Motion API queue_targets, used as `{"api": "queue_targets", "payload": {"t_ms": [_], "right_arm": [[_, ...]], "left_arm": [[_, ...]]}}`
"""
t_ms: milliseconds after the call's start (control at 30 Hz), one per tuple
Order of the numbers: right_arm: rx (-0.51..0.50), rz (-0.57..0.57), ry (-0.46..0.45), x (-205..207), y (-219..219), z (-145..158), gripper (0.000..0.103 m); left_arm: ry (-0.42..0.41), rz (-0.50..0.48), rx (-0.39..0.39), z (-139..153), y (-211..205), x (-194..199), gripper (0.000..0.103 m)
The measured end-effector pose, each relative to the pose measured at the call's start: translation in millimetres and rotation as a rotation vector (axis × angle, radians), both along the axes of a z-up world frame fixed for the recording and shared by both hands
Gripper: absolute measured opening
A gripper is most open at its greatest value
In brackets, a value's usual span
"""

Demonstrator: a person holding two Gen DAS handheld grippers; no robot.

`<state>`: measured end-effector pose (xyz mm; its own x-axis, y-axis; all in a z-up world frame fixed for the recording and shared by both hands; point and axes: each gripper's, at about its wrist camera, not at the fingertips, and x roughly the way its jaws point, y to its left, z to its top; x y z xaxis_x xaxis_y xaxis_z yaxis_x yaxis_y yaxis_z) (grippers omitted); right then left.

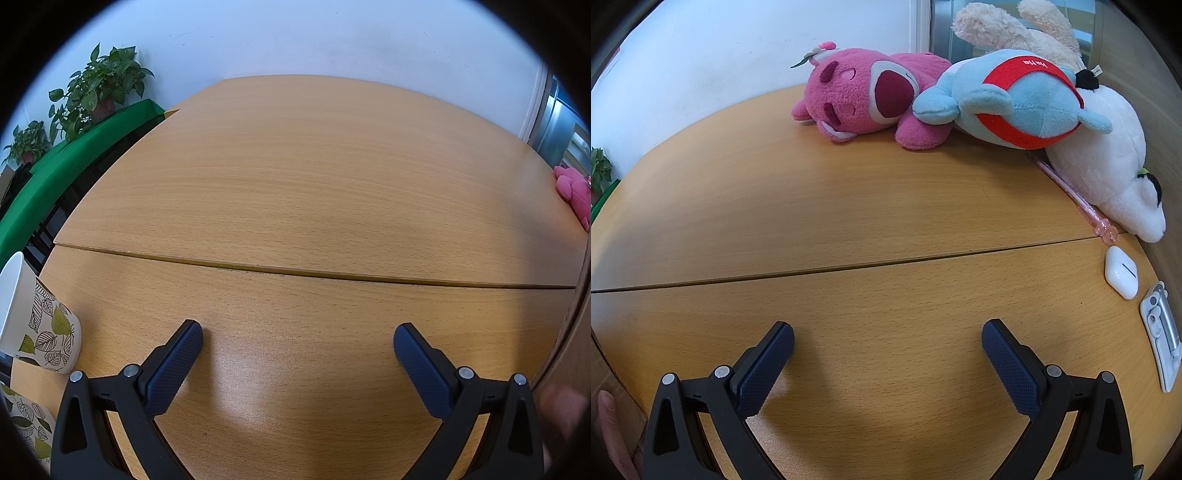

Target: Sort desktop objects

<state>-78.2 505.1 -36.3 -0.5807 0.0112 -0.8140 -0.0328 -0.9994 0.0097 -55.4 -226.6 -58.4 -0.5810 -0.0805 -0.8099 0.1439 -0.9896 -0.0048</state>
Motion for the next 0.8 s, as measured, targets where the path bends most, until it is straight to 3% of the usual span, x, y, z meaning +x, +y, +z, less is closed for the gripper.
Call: {"api": "queue_targets", "payload": {"t_ms": [800], "right_arm": [[0.001, 0.001, 0.000, 1.0, -1.7, 1.3, 0.103]], "left_arm": [[0.000, 0.004, 0.000, -0.1, 0.5, -0.2, 0.103]]}}
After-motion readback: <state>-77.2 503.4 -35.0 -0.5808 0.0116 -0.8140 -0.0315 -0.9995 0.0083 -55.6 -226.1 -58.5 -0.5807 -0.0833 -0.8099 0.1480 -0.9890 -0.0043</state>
